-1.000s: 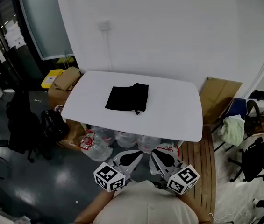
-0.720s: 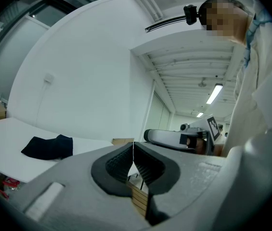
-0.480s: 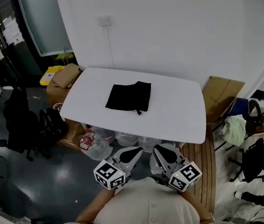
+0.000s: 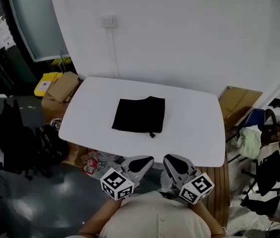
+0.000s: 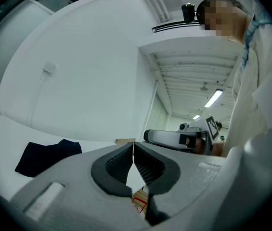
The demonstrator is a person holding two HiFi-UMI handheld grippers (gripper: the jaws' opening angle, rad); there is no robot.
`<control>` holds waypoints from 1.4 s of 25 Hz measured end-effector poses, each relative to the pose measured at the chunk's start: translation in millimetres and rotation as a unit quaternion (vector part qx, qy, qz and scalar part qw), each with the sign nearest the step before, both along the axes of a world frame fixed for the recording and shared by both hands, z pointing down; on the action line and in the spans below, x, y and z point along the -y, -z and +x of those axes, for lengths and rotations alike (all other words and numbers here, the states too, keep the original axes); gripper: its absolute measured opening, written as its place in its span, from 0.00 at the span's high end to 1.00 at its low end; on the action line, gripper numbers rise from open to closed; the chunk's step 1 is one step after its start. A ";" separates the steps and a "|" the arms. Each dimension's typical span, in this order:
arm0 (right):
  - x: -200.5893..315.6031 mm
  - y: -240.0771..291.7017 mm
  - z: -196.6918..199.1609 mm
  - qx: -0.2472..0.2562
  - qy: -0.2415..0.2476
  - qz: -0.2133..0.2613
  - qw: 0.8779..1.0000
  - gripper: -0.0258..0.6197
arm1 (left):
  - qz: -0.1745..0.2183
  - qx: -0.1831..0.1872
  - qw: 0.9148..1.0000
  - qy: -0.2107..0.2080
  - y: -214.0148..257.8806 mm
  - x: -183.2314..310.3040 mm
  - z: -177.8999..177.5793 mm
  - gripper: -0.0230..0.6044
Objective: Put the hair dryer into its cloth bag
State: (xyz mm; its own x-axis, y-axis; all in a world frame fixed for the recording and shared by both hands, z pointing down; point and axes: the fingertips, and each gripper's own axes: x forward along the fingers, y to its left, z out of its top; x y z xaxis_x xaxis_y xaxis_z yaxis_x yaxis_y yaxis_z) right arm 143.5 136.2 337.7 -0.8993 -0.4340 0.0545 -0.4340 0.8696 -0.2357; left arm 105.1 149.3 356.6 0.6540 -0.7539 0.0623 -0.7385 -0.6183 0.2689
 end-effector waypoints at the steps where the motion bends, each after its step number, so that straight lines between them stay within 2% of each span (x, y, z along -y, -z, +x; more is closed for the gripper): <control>1: 8.7 -2.6 -6.8 -0.002 -0.005 -0.003 1.000 0.92 | -0.004 0.001 1.000 -0.006 -3.0 8.1 -5.9 0.95; 10: 74.8 -16.3 -59.9 -0.014 -0.049 -0.025 0.998 0.89 | -0.032 0.004 0.999 -0.034 -20.2 75.5 -75.6 0.95; 18: 111.5 -26.9 -91.5 -0.020 -0.091 -0.033 0.995 0.88 | -0.044 0.009 0.997 -0.057 -32.8 103.2 -119.8 0.95; 24: 120.4 -41.7 -109.7 -0.046 -0.085 -0.042 0.994 0.87 | -0.072 0.035 0.996 -0.038 -57.8 121.6 -156.4 0.94; 27: 128.2 -51.0 -115.4 -0.059 -0.075 -0.045 0.994 0.86 | -0.088 0.043 0.995 -0.024 -68.6 133.1 -170.2 0.89; 35: 152.8 -68.7 -123.4 -0.074 -0.065 -0.053 0.994 0.86 | -0.099 0.054 0.994 -0.010 -78.4 149.9 -172.8 0.85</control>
State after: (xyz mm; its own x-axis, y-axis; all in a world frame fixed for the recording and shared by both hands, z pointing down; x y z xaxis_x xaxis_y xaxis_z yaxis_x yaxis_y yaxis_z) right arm 20.1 -16.7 406.4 -0.8147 -0.5306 0.2339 -0.5777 0.7776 -0.2482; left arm -67.8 -0.7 434.9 0.6498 -0.7076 0.2778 -0.7580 -0.5757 0.3065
